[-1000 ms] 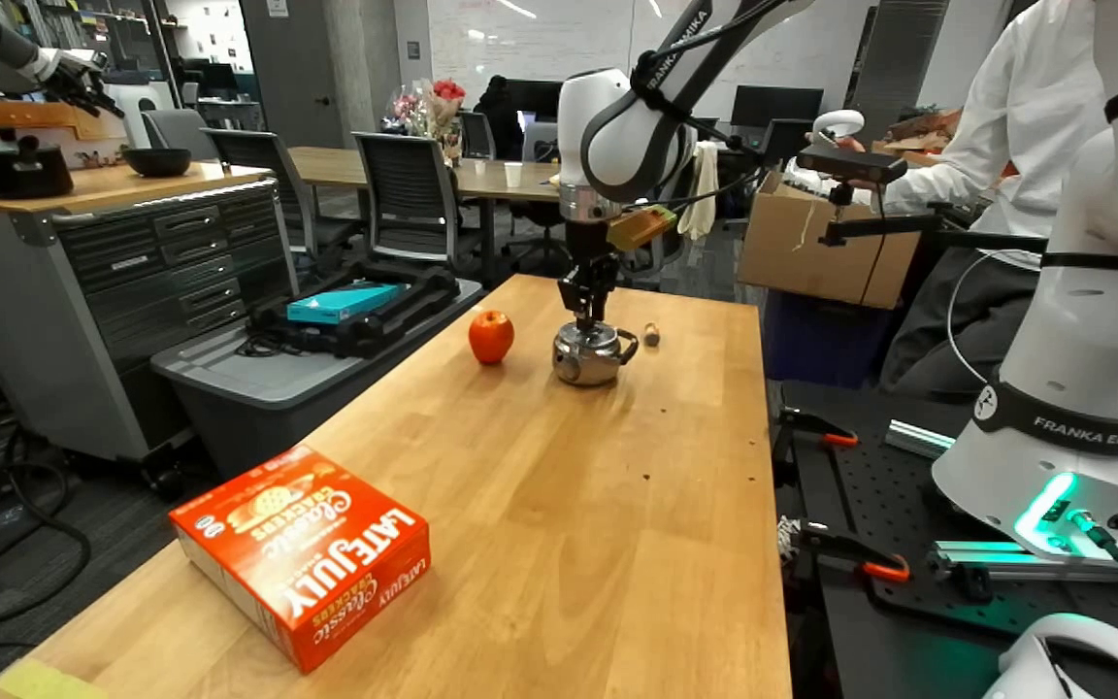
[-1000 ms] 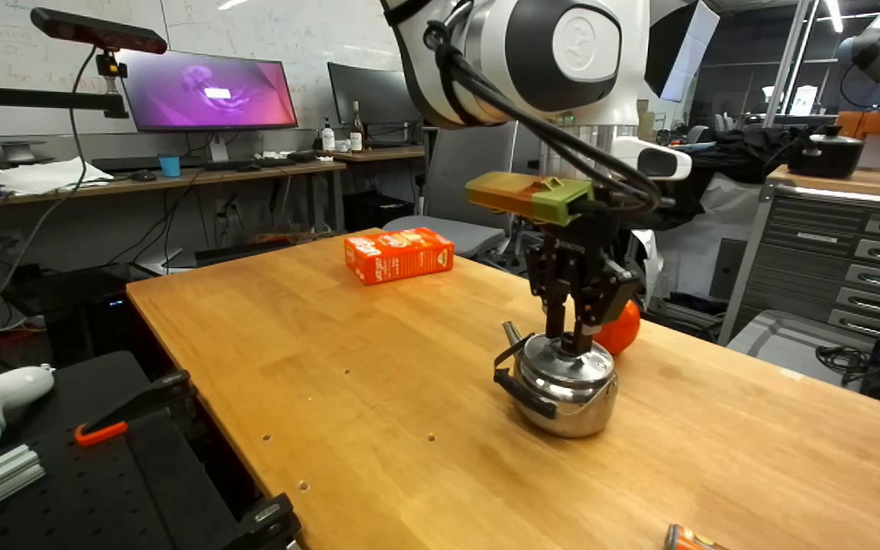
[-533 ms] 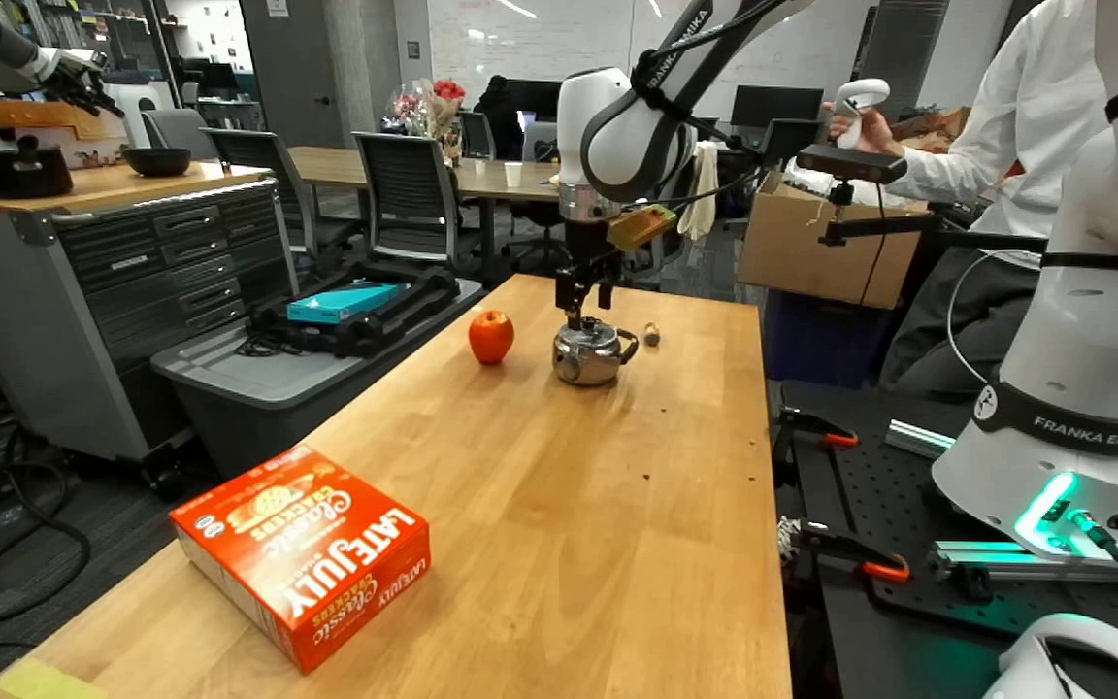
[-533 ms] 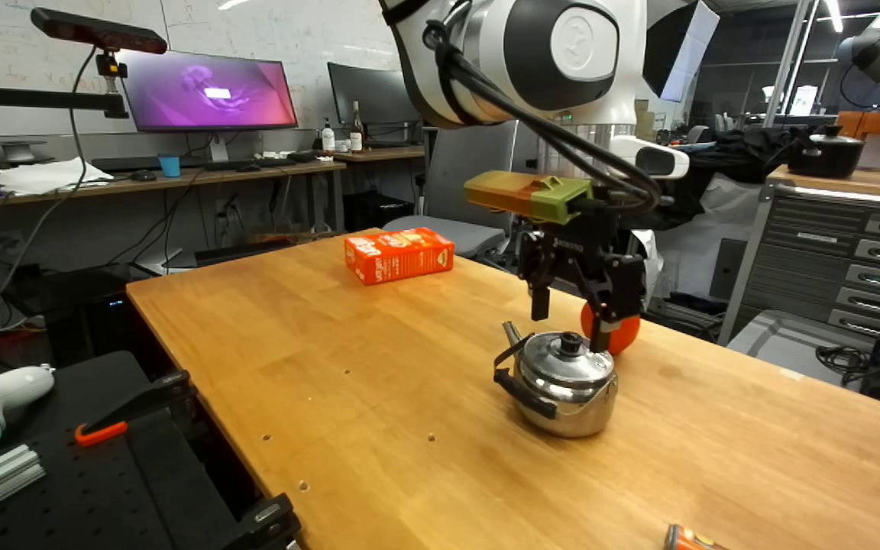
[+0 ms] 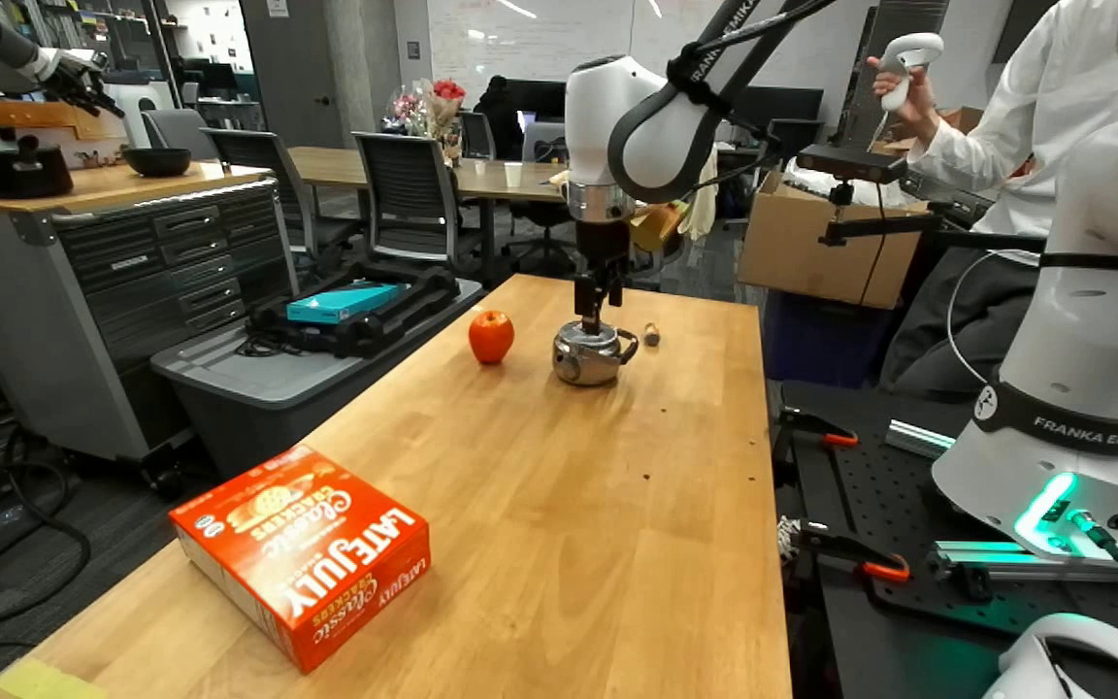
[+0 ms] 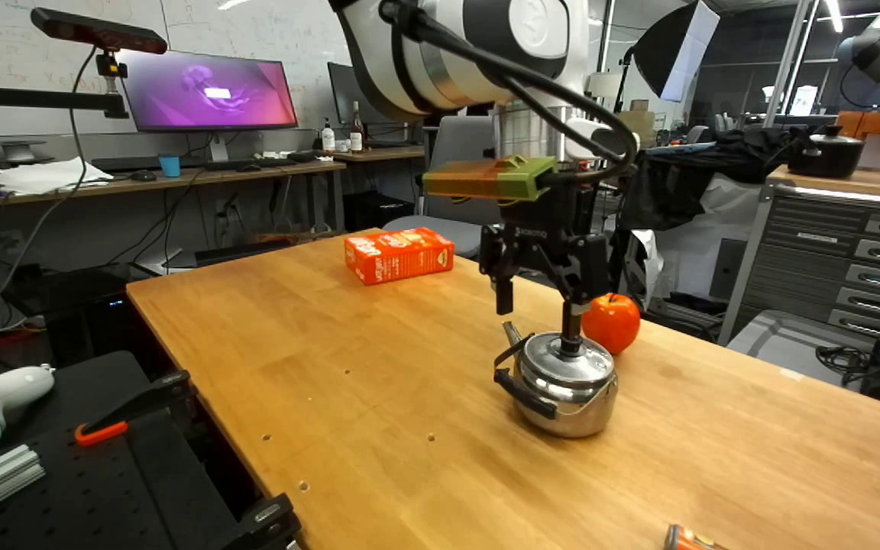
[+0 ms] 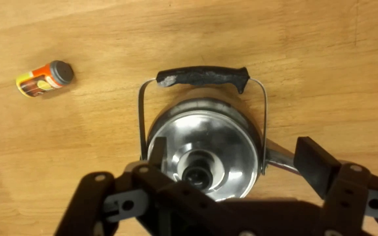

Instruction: Put the kettle lid on the kettle.

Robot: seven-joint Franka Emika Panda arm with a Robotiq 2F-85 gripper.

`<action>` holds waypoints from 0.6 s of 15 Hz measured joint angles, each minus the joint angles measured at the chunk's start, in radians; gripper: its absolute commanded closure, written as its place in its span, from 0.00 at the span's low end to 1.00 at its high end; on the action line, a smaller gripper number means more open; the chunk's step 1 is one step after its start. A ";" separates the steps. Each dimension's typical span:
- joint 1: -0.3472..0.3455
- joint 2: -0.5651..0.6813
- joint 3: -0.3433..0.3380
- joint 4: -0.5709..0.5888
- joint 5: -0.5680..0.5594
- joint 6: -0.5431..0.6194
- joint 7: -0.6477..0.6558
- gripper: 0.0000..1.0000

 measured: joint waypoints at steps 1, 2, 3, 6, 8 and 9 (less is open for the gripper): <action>0.006 -0.022 0.000 -0.025 -0.020 0.001 0.001 0.00; 0.011 -0.045 0.000 -0.050 -0.036 0.001 0.001 0.00; 0.014 -0.069 0.000 -0.076 -0.051 0.001 0.001 0.00; 0.016 -0.145 0.002 -0.154 -0.070 0.005 0.001 0.00; 0.016 -0.198 0.003 -0.207 -0.072 0.012 0.001 0.00; 0.016 -0.224 0.003 -0.232 -0.072 0.014 0.001 0.00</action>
